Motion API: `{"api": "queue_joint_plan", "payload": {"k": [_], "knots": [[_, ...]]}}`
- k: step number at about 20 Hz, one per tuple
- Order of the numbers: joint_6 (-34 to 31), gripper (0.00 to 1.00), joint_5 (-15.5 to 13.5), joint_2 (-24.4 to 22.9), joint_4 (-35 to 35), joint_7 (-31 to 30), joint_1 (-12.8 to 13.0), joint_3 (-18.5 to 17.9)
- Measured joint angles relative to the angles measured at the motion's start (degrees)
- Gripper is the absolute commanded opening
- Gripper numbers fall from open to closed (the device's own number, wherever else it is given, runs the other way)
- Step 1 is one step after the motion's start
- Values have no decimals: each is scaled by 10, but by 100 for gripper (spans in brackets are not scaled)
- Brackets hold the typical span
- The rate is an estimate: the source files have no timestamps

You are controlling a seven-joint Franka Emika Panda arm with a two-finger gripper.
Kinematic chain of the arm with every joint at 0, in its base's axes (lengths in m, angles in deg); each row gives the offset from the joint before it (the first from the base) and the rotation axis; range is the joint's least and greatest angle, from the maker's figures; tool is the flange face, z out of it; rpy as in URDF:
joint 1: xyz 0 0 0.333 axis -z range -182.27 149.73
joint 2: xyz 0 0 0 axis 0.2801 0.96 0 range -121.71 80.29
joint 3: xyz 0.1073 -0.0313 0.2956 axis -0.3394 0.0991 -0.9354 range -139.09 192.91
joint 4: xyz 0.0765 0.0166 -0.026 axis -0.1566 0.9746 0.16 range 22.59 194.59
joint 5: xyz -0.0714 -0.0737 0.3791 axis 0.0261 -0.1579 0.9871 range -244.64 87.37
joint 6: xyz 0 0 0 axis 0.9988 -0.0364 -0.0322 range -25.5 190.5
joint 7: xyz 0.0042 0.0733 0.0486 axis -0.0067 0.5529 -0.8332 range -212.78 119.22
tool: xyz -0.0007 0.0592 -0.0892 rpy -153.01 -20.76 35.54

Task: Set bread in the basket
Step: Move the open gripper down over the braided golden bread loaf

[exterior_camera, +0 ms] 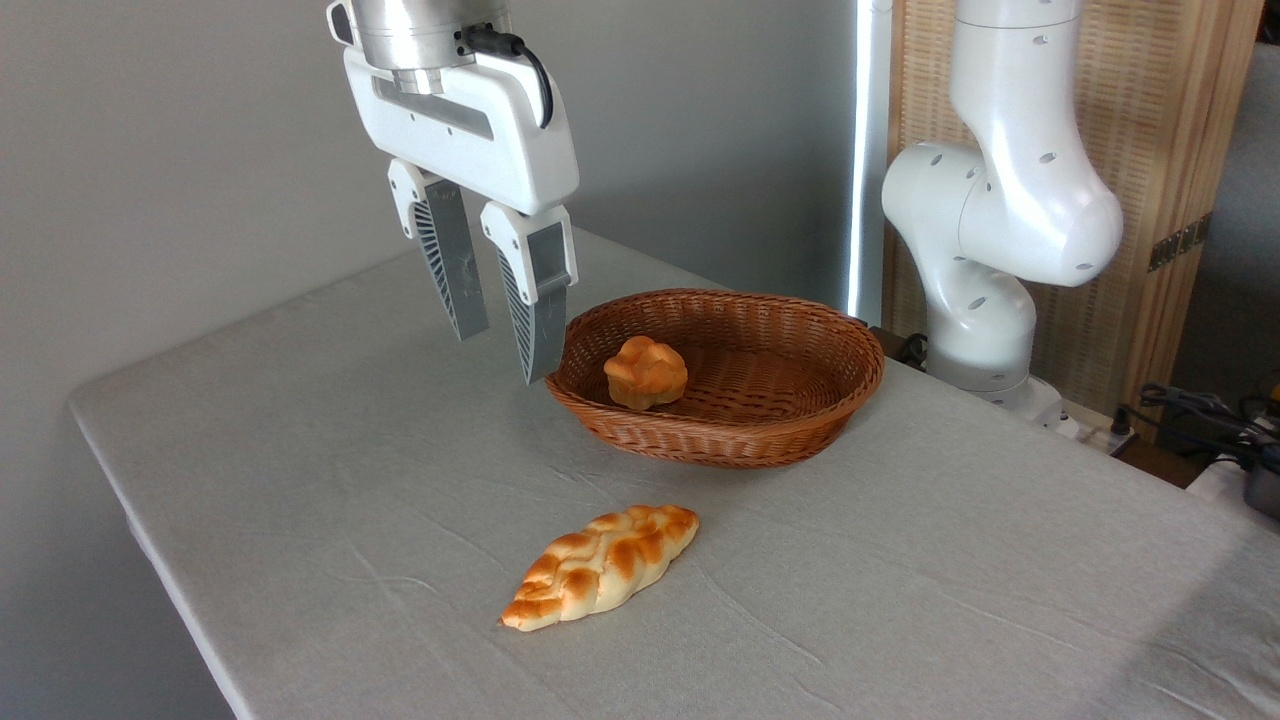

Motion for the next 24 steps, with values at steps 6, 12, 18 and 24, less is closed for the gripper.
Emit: {"api": "queue_joint_plan", "payload": {"k": [6, 12, 18, 24], "knots": [[0, 100, -13, -1, 0, 0, -2, -14], [0, 100, -29, -4, -1, 1, -3, -28], [0, 100, -29, -4, -1, 1, -3, -28], [-26, 100, -29, -3, -1, 6, -4, -73]]}}
